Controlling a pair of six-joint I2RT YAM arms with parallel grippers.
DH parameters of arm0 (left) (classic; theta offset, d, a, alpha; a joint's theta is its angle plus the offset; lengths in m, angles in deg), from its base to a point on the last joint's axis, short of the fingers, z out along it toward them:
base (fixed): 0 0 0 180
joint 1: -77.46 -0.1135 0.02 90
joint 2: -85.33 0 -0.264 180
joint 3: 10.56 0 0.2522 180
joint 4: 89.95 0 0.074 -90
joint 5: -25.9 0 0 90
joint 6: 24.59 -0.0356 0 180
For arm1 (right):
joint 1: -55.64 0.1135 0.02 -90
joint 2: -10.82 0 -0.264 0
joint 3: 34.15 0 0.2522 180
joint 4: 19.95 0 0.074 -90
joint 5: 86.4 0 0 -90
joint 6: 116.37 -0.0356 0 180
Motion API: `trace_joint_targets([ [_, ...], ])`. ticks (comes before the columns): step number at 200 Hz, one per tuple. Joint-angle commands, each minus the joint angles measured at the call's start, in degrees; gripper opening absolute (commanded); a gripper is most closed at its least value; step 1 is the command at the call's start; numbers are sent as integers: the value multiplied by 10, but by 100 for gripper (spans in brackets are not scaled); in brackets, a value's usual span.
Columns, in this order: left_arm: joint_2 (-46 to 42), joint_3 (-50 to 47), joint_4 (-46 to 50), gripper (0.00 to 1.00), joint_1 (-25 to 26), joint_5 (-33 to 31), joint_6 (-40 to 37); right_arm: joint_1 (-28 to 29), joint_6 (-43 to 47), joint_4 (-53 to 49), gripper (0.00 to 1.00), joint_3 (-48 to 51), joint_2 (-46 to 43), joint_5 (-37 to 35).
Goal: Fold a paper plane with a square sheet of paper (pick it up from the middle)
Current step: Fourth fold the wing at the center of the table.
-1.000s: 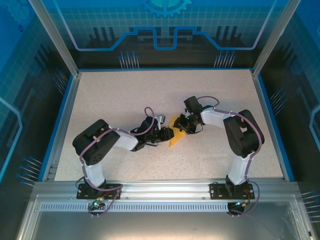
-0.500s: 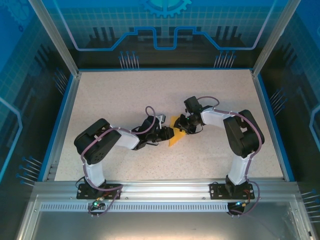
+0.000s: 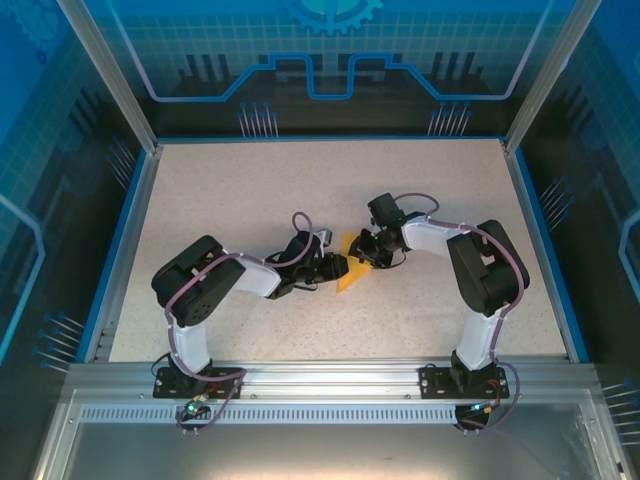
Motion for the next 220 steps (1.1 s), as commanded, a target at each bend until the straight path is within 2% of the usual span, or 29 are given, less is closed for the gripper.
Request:
trace_joint_targets([
  [1, 8, 12, 7, 25, -4, -11, -18, 0, -1, -68, 35, 41, 56, -115],
  [97, -86, -20, 1, 28, -4, -9, 0, 9, -7, -83, 32, 28, 82, -148],
  [128, -77, -20, -12, 27, -4, 12, 8, 9, -15, -83, 32, 27, 85, -148],
  [180, -53, -37, -96, 31, 0, 81, 18, 9, -26, -79, 33, 27, 85, -137],
  [220, -34, -26, -66, 31, 13, 76, 15, 7, -30, -78, 33, 29, 84, -135],
])
